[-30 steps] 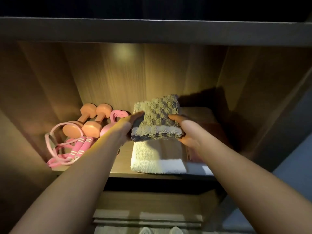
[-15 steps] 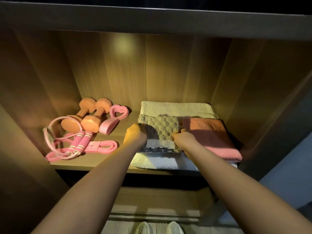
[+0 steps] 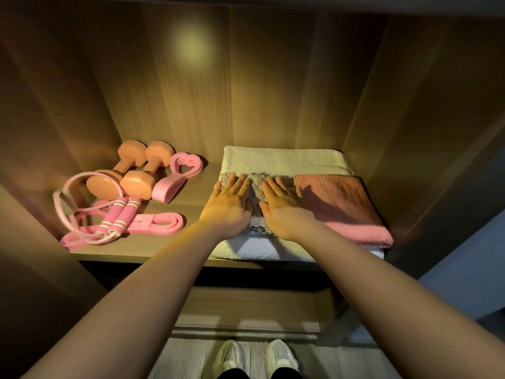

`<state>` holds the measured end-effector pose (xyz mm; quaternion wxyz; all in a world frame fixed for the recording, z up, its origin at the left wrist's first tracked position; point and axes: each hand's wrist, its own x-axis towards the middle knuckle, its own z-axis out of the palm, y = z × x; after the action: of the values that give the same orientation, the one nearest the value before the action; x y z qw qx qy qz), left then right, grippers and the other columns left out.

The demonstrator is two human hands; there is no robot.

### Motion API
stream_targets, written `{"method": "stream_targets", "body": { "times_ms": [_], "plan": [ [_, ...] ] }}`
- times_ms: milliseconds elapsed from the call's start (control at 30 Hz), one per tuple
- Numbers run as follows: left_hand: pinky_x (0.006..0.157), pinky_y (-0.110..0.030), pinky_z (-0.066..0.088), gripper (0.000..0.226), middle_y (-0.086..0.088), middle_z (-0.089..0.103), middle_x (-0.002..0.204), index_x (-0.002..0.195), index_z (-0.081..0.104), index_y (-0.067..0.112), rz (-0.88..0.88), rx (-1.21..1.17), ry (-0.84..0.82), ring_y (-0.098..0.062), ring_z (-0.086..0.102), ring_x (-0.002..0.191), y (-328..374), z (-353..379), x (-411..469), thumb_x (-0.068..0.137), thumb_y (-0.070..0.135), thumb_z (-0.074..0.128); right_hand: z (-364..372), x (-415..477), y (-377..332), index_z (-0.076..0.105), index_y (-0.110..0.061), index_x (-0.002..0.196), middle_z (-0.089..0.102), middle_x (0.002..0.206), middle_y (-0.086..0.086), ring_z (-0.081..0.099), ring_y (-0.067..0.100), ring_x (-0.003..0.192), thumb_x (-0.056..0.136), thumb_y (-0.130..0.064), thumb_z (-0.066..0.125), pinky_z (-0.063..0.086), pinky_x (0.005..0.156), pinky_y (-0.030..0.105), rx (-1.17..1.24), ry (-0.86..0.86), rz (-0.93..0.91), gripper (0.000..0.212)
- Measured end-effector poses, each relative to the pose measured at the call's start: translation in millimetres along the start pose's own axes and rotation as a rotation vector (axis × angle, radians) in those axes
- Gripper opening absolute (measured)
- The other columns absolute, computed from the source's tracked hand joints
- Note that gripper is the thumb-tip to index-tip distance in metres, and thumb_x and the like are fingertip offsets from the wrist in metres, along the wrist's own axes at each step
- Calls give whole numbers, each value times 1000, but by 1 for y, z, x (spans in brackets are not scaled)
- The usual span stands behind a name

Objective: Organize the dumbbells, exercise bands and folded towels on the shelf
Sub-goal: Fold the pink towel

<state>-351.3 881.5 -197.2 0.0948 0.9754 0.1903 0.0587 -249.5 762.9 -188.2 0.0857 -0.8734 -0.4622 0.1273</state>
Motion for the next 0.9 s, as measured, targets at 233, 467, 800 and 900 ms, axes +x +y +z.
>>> {"method": "stream_targets", "body": {
  "times_ms": [233,467,800,900],
  "plan": [
    [120,-42,-8,64,-2,-11,163,156,-5,15,-58,73,-103,-15,-14,149,-8,18,10,102,40,17,17,7,6,-8,-21,155,-15,162,-9,-17,8,147,103,-41,11,-8,118,53,-152,1,59,58],
    [120,-47,-12,65,-10,-13,162,155,-9,9,-113,235,-157,-24,-14,149,11,-10,8,102,45,7,-8,-3,8,0,-35,155,-16,160,-17,-18,16,148,105,-43,17,-11,118,52,146,24,28,54],
    [118,-58,-4,68,-7,-18,162,153,-14,37,-120,185,-128,-32,-18,148,44,18,13,95,65,9,-24,-43,76,3,-32,155,-3,164,-3,4,31,149,105,-40,20,11,117,51,15,-215,367,53],
    [118,-58,-5,69,-8,-17,162,152,-14,37,-137,197,-94,-34,-16,148,41,27,13,94,66,8,-16,-38,81,-15,-47,149,-25,158,-13,-15,26,149,103,-49,16,-5,116,53,18,-120,357,55]
  ]
}}
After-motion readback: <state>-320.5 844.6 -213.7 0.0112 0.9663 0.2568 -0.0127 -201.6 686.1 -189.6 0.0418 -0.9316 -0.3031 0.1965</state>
